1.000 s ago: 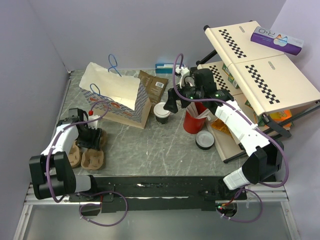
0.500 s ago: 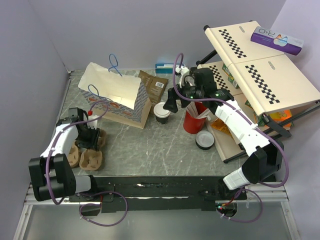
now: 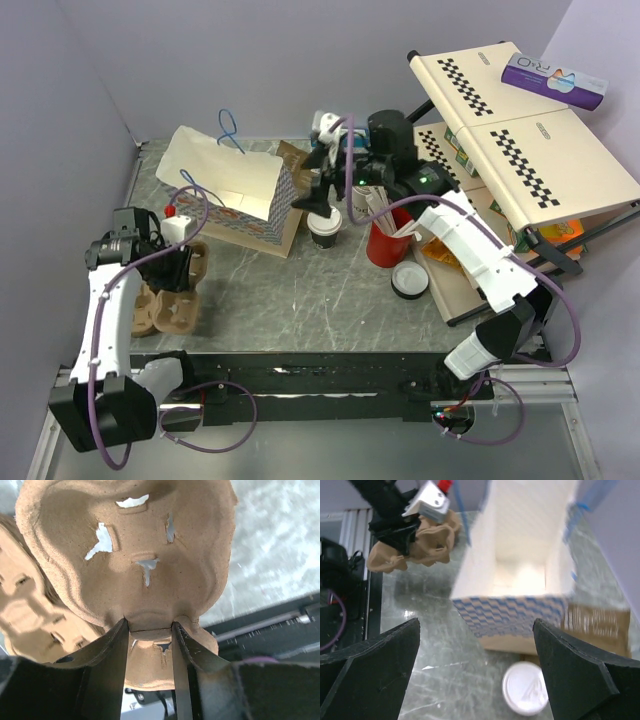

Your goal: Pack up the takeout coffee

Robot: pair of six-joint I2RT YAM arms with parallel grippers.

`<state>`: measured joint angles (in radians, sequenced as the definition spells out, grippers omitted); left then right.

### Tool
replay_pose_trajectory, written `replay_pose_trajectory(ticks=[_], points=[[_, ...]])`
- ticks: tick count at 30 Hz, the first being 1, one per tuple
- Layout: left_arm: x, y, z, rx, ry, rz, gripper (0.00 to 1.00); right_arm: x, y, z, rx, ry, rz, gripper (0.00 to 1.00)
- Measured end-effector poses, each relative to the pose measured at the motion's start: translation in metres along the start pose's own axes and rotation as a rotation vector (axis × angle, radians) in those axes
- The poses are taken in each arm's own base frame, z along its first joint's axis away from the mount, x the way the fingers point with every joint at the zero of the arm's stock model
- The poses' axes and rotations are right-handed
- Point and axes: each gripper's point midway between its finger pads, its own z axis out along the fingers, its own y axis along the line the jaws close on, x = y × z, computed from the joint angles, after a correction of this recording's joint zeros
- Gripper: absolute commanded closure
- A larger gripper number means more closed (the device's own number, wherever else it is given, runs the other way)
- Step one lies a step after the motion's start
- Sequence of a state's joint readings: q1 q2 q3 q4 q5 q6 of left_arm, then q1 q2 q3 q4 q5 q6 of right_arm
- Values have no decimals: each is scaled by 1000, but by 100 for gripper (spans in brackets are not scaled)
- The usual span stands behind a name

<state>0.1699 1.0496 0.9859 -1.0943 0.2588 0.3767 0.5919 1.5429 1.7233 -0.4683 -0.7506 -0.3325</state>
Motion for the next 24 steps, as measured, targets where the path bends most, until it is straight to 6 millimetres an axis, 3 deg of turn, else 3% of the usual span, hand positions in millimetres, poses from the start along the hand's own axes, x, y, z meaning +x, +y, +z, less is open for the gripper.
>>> replay_pose_trajectory(ticks=[5, 10, 15, 19, 22, 24], points=[[1, -7, -30, -15, -41, 13, 99, -11, 48, 34, -140, -32, -162, 1], [-24, -9, -88, -116, -241, 52, 99, -18, 76, 85, -224, -57, -261, 1], [-53, -14, -163, -246, -480, 95, 99, 8, 68, 122, -230, -13, -271, 1], [-95, -8, -251, -418, -731, 113, 99, 16, 61, 131, -214, -10, -246, 1], [-124, -6, -305, -505, -909, 119, 99, -6, 47, 127, -152, -73, -226, 1], [-138, -4, -321, -525, -979, 117, 99, -24, 30, 122, -80, -116, -235, 1]])
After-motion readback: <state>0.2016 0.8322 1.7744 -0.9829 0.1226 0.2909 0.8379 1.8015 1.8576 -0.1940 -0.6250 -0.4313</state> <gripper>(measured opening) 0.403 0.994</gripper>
